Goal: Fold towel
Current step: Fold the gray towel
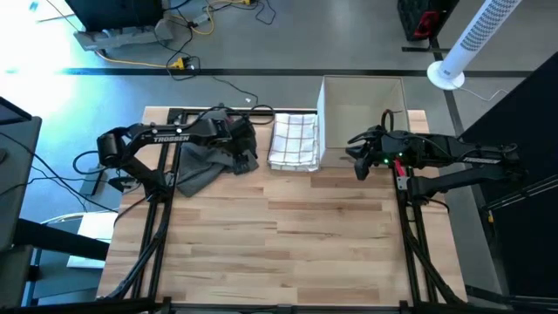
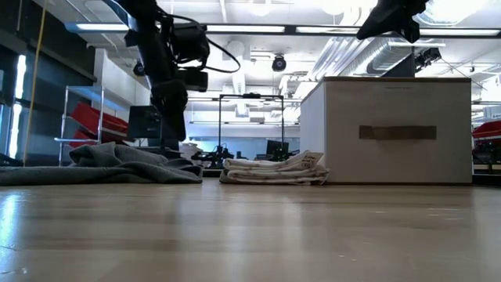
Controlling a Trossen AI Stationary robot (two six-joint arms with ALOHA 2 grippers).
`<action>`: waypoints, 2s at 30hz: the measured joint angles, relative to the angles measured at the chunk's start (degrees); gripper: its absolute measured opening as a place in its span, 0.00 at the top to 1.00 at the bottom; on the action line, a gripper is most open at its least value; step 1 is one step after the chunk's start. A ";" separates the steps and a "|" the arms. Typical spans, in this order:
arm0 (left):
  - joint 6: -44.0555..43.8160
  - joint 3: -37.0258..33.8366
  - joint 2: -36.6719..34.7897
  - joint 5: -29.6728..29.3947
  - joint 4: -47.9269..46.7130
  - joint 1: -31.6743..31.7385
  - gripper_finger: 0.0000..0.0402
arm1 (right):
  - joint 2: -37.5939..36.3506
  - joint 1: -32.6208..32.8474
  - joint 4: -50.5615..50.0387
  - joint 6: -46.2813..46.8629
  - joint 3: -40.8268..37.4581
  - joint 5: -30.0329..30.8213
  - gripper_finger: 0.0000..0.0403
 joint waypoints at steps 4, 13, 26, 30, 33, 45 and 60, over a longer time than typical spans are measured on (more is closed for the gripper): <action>-0.03 -1.32 1.53 -6.49 -0.31 1.97 0.51 | -0.01 0.00 0.00 0.02 0.00 1.10 1.00; -12.55 -8.96 5.83 -9.49 0.13 8.77 0.52 | 0.00 0.02 0.00 0.42 0.00 1.12 1.00; -25.77 -9.97 9.40 -9.66 -0.17 5.68 0.97 | 0.00 0.02 0.00 0.10 0.00 1.12 1.00; -33.02 -9.98 9.46 -9.41 -2.42 1.00 0.97 | -0.01 0.02 -0.02 -0.03 0.00 1.11 1.00; -37.74 -9.76 9.42 -6.66 -4.33 -4.04 0.99 | -0.02 0.02 -0.02 -1.35 0.00 0.89 1.00; -59.19 -4.18 10.51 7.12 3.65 -28.40 1.00 | 0.00 0.02 -0.02 -7.83 0.00 -0.97 1.00; -56.92 17.92 29.73 9.17 15.43 -34.69 1.00 | 0.00 0.01 -0.01 -14.60 0.00 -1.49 1.00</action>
